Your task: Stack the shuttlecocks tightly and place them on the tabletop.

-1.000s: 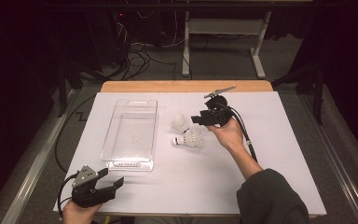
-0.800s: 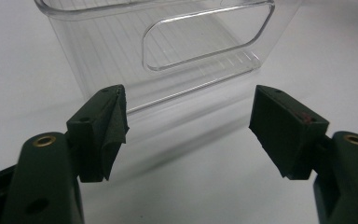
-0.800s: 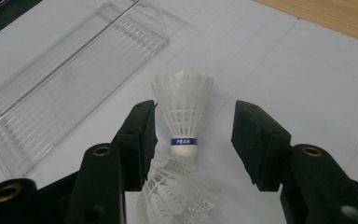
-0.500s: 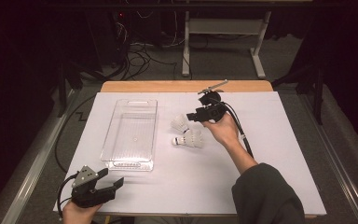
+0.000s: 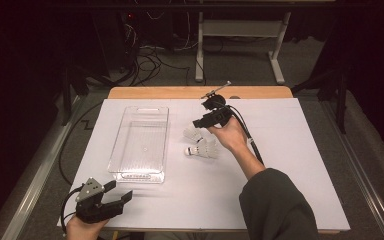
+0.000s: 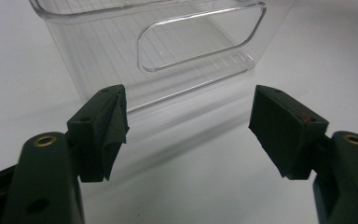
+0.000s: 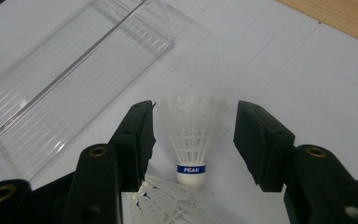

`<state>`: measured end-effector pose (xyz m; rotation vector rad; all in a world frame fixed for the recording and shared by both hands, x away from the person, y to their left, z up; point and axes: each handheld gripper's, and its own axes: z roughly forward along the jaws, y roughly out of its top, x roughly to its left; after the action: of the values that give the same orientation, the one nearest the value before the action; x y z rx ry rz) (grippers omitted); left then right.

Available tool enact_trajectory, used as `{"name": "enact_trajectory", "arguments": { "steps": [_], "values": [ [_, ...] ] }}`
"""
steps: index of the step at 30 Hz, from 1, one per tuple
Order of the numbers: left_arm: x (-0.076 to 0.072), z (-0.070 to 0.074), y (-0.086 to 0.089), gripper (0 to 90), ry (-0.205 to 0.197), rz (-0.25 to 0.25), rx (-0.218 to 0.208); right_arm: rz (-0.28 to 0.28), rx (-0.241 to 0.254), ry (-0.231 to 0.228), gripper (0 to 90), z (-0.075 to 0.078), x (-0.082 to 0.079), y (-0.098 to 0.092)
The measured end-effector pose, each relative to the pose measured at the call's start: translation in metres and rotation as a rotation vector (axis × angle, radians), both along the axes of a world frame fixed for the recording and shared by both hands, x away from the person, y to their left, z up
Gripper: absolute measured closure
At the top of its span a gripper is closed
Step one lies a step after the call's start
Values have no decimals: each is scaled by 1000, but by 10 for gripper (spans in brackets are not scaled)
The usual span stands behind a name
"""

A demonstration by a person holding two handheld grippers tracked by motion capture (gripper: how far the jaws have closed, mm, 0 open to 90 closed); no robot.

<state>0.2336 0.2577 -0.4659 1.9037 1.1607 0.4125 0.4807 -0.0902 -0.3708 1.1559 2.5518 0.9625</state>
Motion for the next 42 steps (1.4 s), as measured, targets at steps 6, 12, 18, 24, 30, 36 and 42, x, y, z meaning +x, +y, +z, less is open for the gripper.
{"name": "enact_trajectory", "arguments": {
  "steps": [6, 12, 18, 24, 30, 36, 42],
  "values": [
    [0, 0, 0, 289, -1, -4, -5, 12, -18, -3, 473, 4, 3, 12],
    [0, 0, -1, 289, 5, -10, -5, 18, -34, 1, 468, 2, 6, 22],
    [1, -1, -1, 290, 6, -14, -4, 35, -64, 3, 467, -1, 11, 34],
    [1, -1, -1, 289, 12, -20, -4, 45, -93, 7, 465, -4, 16, 44],
    [1, -1, -1, 289, 15, -23, -11, 54, -141, 25, 462, -11, 22, 55],
    [1, -1, -2, 289, 19, -27, -8, 83, -200, 24, 461, -15, 27, 64],
    [1, 0, -4, 291, 13, -36, -9, 99, -243, 47, 493, -17, 28, 72]
  ]
}}
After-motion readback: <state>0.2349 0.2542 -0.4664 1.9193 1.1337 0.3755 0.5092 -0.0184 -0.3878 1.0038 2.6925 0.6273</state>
